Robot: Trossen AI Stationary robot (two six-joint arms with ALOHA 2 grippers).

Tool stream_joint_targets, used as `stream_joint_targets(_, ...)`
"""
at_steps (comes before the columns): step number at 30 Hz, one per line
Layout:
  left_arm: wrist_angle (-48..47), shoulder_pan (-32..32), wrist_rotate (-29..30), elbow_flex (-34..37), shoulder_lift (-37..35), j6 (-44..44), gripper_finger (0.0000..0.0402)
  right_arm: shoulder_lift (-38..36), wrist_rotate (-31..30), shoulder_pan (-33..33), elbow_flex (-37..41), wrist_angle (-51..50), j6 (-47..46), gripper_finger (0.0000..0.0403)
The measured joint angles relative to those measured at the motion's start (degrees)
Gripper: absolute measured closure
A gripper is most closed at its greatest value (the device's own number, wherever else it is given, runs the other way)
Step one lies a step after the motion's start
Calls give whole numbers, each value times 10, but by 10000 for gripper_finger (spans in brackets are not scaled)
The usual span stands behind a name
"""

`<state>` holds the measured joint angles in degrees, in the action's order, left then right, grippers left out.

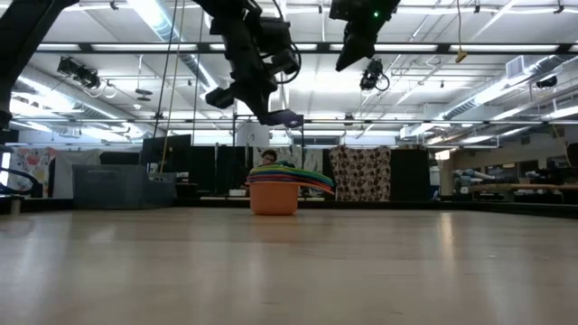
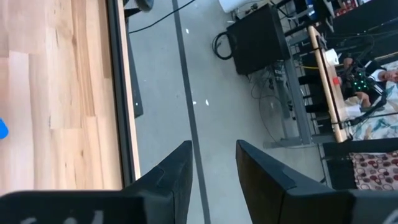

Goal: Nest measuring cups in basket
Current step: Stack the violet measuring cup on top of the green measuring cup

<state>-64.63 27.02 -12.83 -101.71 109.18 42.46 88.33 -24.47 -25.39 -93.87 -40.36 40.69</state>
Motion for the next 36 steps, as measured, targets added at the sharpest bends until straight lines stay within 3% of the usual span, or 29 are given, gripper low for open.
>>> stream_joint_targets(3,-37,2,-9,0,11,-2,391,0,0,0,0,-1,0,275)
stream_joint_targets(11,2,-12,-40,0,55,-11,391,0,1,-4,0,-6,0,275)
stream_joint_targets(18,12,-16,-32,0,91,-27,391,0,3,-6,0,-8,0,277)
stream_joint_targets(36,-33,8,-37,0,112,-62,391,1,3,-6,0,-8,0,278)
